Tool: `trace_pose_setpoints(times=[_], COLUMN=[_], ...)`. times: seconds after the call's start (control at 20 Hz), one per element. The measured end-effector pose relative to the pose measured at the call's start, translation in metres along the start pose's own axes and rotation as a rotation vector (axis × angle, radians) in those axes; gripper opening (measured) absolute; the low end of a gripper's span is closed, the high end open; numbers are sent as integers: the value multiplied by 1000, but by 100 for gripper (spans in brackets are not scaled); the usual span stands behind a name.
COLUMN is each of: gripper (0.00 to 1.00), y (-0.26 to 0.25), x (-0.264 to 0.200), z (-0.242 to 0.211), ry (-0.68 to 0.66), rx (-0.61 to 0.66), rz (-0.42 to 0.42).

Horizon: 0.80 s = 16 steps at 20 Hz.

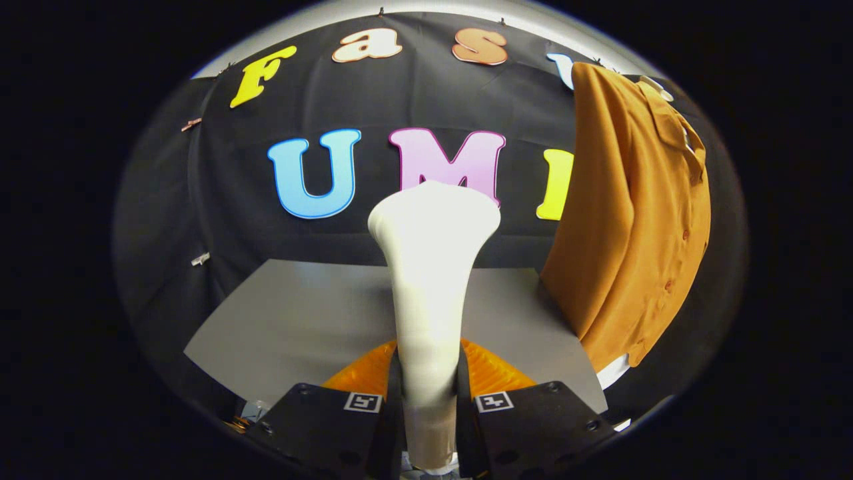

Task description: Iron the clothes twice with a garment steamer, once on the left side and once on the right side.

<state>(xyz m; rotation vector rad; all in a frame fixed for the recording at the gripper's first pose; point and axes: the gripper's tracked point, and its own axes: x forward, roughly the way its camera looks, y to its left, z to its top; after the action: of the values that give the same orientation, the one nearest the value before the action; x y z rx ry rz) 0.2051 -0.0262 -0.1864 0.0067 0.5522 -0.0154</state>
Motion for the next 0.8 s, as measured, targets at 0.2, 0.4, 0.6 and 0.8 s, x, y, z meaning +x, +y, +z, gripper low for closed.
trace_pose_setpoints(times=[0.2, 0.4, 0.6, 0.8], gripper=[36, 36, 36, 36], y=[4, 1, -27, -65], x=[-47, -102, -152, -185], z=[14, 21, 17, 13], ry=[-109, -202, -261, -281], rx=[38, 44, 70, 96], rz=[-4, -49, -151, -258])
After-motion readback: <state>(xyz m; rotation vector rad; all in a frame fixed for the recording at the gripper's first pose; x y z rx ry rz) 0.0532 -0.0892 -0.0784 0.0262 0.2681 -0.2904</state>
